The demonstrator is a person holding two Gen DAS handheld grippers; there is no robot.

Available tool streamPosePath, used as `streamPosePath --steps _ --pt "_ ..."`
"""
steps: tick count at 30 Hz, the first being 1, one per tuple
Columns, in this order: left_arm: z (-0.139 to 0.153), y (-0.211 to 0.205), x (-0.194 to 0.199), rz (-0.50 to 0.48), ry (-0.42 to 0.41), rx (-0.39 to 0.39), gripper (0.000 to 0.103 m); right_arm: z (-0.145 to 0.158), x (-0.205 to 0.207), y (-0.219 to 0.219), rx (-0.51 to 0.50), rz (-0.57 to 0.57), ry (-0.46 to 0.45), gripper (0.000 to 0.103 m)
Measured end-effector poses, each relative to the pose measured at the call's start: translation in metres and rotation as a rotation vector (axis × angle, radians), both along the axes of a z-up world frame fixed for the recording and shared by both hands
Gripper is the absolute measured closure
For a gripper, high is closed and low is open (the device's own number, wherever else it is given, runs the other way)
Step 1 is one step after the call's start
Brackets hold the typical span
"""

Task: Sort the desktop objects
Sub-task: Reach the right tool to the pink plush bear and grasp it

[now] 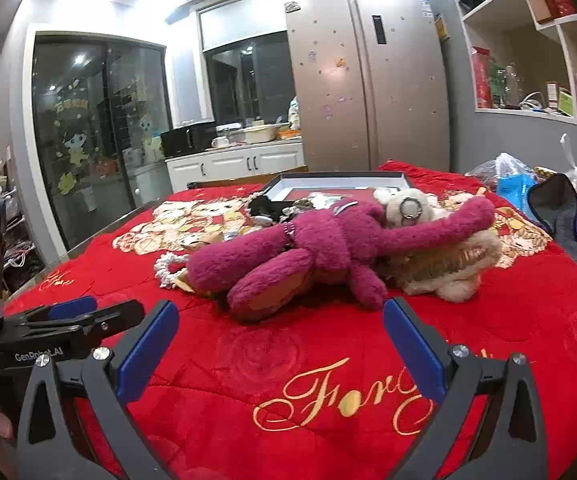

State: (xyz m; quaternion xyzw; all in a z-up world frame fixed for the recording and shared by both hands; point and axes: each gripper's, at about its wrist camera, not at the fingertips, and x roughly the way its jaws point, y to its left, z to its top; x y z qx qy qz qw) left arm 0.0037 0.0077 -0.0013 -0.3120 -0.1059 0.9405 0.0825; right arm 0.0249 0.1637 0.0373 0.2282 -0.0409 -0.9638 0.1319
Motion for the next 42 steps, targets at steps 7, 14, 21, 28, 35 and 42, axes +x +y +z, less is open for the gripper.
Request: streamPosePath --steps 7,14,21,28,35,42 --pt "-0.002 0.001 -0.014 -0.036 -0.042 0.006 0.000 -0.003 -0.008 0.011 -0.140 0.039 -0.008 0.000" --pt "0.004 0.009 -0.039 -0.074 -0.077 -0.083 0.000 0.012 -0.046 0.014 -0.148 0.018 -0.047 0.000" --pt "0.005 0.018 -0.074 -0.119 -0.117 -0.083 0.000 0.021 -0.091 0.018 -0.137 0.028 -0.087 0.000" --pt "-0.006 0.028 -0.103 -0.148 -0.154 -0.112 0.000 0.023 -0.125 0.019 -0.096 0.028 -0.103 0.000" --pt "-0.024 0.035 -0.120 -0.160 -0.210 -0.149 0.000 0.004 -0.158 0.011 -0.070 0.046 -0.187 0.000" --pt "-0.028 0.034 -0.125 -0.166 -0.224 -0.142 0.000 -0.024 -0.180 0.008 0.017 0.007 -0.241 0.000"
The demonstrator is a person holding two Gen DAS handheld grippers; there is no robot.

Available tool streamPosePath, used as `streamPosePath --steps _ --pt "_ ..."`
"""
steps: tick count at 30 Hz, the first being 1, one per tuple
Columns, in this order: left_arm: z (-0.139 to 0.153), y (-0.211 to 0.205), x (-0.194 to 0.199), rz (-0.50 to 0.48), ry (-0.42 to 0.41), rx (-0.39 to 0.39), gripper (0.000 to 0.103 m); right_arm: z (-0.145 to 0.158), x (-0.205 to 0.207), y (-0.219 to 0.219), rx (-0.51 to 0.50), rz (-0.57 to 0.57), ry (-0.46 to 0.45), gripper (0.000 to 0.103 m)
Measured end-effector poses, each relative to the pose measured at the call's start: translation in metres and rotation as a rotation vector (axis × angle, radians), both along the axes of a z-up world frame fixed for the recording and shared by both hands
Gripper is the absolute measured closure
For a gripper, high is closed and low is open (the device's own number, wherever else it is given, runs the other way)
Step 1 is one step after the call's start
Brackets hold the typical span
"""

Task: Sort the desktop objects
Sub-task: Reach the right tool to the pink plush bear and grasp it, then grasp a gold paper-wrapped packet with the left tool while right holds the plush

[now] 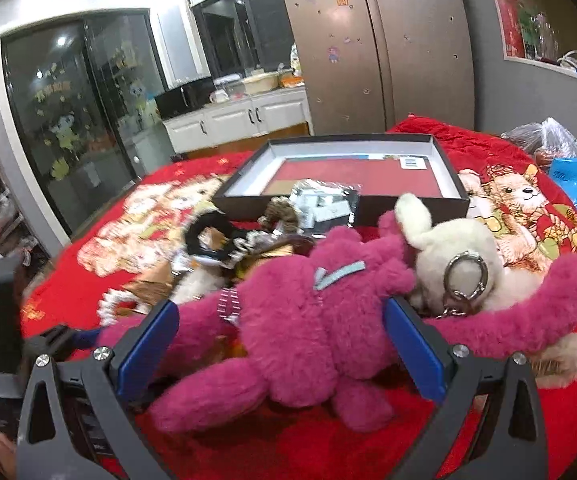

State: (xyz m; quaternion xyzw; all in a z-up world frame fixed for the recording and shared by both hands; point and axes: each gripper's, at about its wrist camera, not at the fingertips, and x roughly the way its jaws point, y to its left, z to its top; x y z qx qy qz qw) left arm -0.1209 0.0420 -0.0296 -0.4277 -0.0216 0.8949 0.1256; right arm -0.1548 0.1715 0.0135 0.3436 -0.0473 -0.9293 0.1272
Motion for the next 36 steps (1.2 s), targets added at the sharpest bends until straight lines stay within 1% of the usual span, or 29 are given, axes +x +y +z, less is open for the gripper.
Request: streamPosePath --steps 2,4,6,7,8,9,12,15,18,22,27,29,34,36 --pt "-0.001 0.004 -0.002 -0.007 -0.005 -0.030 0.000 -0.012 -0.009 0.002 0.014 -0.013 -0.047 0.000" --pt "-0.002 0.009 -0.003 -0.009 -0.009 -0.069 0.000 -0.025 -0.017 0.008 -0.012 -0.029 -0.087 0.001" --pt "-0.003 0.013 -0.003 -0.012 -0.008 -0.103 0.002 -0.028 -0.017 0.007 -0.014 -0.022 -0.074 0.003" --pt "-0.003 0.014 -0.002 -0.008 -0.003 -0.114 0.005 -0.028 -0.017 0.007 -0.006 -0.020 -0.071 0.006" --pt "-0.003 0.014 -0.001 0.000 0.004 -0.125 0.011 -0.029 -0.018 0.006 0.001 -0.028 -0.070 0.021" --pt "-0.002 0.013 -0.001 0.002 0.007 -0.127 0.015 -0.033 -0.019 0.007 -0.001 -0.043 -0.083 0.025" --pt "-0.001 0.010 0.000 0.004 0.012 -0.115 0.020 -0.033 -0.017 0.007 -0.029 -0.043 -0.087 0.030" --pt "0.001 0.009 0.005 0.006 0.025 -0.114 0.024 -0.032 -0.015 0.011 -0.078 -0.053 -0.095 0.031" --pt "0.005 0.006 0.010 0.011 0.044 -0.102 0.028 -0.027 -0.009 0.013 -0.117 -0.046 -0.083 0.032" --pt "0.006 0.003 0.011 0.017 0.050 -0.089 0.029 -0.014 0.002 0.020 -0.167 -0.031 -0.037 0.032" --pt "0.010 0.000 0.018 0.027 0.075 -0.107 0.032 0.003 0.014 0.029 -0.210 -0.034 0.012 0.032" --pt "0.014 -0.006 0.022 0.035 0.083 -0.091 0.033 0.009 0.020 0.033 -0.231 -0.034 0.032 0.032" --pt "0.019 -0.018 0.028 0.068 0.098 -0.065 0.040 0.022 0.032 0.048 -0.267 -0.062 0.083 0.032" --pt "0.021 -0.021 0.030 0.067 0.100 -0.045 0.048 0.027 0.036 0.053 -0.278 -0.067 0.099 0.032"
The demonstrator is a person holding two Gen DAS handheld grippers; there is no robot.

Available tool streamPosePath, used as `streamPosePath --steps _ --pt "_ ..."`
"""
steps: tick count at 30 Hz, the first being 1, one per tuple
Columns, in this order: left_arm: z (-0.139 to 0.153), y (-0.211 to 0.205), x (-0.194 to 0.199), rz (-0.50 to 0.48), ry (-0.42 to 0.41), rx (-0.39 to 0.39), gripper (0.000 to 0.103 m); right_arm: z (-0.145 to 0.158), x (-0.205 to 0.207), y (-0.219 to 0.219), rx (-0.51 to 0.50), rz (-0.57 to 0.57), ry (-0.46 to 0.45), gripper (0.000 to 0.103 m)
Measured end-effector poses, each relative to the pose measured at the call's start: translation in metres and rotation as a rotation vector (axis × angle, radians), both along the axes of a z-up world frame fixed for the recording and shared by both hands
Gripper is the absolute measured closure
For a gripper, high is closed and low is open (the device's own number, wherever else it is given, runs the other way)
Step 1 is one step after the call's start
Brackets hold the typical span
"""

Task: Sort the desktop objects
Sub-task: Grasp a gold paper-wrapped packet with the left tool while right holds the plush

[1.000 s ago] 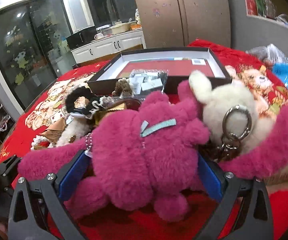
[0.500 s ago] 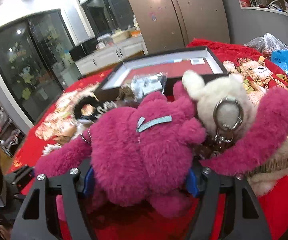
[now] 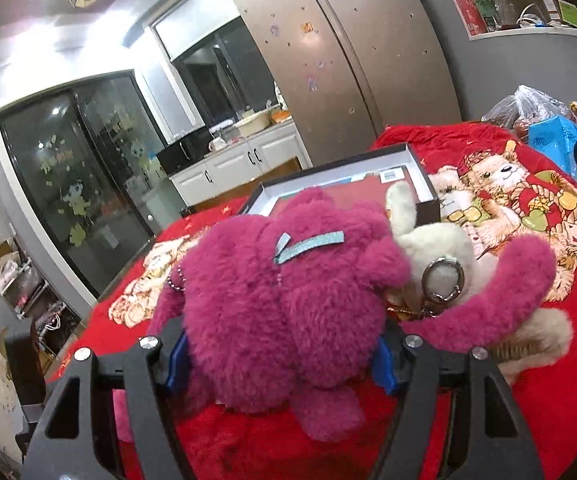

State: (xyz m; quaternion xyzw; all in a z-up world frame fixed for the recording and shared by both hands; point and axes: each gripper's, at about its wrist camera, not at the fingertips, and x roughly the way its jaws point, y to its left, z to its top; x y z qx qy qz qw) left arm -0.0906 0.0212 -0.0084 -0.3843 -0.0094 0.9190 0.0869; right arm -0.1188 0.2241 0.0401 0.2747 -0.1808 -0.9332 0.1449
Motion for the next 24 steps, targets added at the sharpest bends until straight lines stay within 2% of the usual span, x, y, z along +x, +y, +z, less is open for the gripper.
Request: streamPosePath --steps 1,2,3,7,11,16,21,24 --pt "0.001 0.000 0.002 -0.003 0.003 0.004 0.051 0.002 0.002 0.001 -0.003 0.001 0.004 0.032" --pt "0.001 0.001 0.003 -0.006 0.004 0.005 0.059 0.003 0.003 0.001 -0.005 0.005 0.008 0.032" --pt "0.000 0.002 0.004 -0.014 -0.001 0.004 0.061 0.005 0.005 0.001 -0.007 0.005 0.012 0.032" --pt "-0.007 0.006 0.005 -0.019 -0.020 -0.030 0.061 0.005 0.006 -0.005 -0.010 0.029 0.006 0.032" --pt "-0.011 0.005 0.002 -0.002 -0.025 -0.030 0.053 0.003 0.006 -0.009 -0.013 0.049 0.003 0.032" --pt "-0.008 -0.012 0.000 0.027 -0.030 0.036 0.053 0.002 0.007 -0.004 -0.033 0.050 0.003 0.032" --pt "0.001 -0.021 0.001 0.070 0.018 0.035 0.053 0.000 0.005 -0.001 -0.044 0.055 -0.006 0.032" --pt "0.000 -0.024 -0.001 0.078 0.013 0.037 0.053 -0.001 0.002 -0.002 -0.035 0.062 -0.009 0.031"
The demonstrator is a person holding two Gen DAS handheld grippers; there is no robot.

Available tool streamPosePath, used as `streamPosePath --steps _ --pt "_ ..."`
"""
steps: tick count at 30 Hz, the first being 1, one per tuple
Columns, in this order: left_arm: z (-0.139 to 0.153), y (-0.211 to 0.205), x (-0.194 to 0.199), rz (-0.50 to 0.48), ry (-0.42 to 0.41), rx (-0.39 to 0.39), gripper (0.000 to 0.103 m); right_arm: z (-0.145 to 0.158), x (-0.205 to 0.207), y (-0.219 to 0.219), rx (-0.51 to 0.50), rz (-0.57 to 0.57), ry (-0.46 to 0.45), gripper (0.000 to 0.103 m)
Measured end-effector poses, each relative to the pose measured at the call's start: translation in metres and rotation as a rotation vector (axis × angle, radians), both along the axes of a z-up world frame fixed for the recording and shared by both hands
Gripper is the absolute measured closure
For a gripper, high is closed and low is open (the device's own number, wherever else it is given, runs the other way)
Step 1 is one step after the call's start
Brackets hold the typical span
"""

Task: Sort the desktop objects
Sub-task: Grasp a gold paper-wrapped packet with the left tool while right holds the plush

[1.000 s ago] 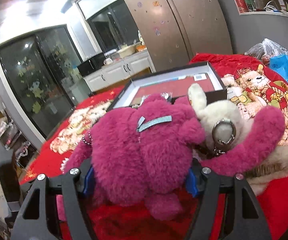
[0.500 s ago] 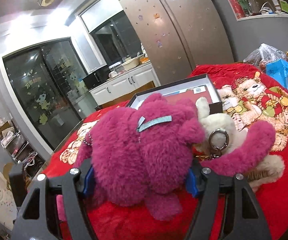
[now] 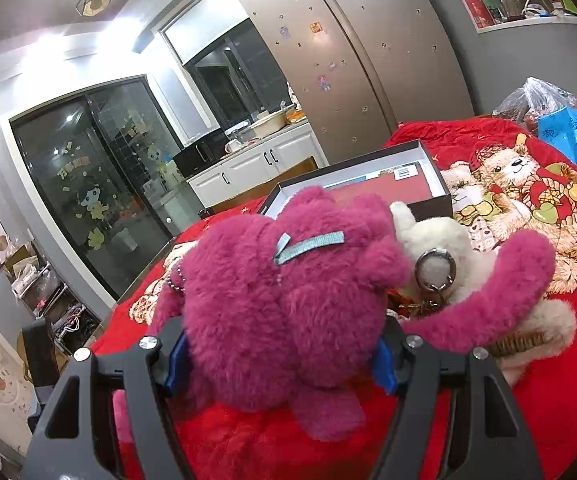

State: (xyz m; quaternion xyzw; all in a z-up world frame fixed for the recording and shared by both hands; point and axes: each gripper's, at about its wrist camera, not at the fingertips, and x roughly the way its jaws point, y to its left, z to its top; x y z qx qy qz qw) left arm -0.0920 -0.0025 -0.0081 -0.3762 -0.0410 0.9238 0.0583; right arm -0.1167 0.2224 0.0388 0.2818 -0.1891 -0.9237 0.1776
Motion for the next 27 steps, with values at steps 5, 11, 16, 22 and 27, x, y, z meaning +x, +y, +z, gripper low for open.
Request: streamPosePath --steps 5,11,16,22,27 --pt "-0.003 0.001 -0.007 -0.018 -0.023 0.014 0.051 -0.002 -0.002 -0.003 0.008 0.008 -0.007 0.031" --pt "-0.004 0.003 -0.014 -0.032 -0.026 0.039 0.051 -0.005 -0.003 -0.006 0.024 0.010 -0.014 0.031" --pt "-0.009 0.000 -0.021 -0.002 -0.039 0.041 0.072 -0.004 -0.002 -0.009 0.047 0.007 -0.010 0.031" --pt "-0.012 0.006 -0.020 -0.009 -0.039 -0.023 0.075 -0.005 -0.002 -0.005 0.021 0.009 -0.015 0.031" --pt "-0.010 0.011 -0.015 -0.017 -0.027 -0.067 0.076 -0.006 -0.003 -0.004 0.025 0.007 -0.014 0.031"
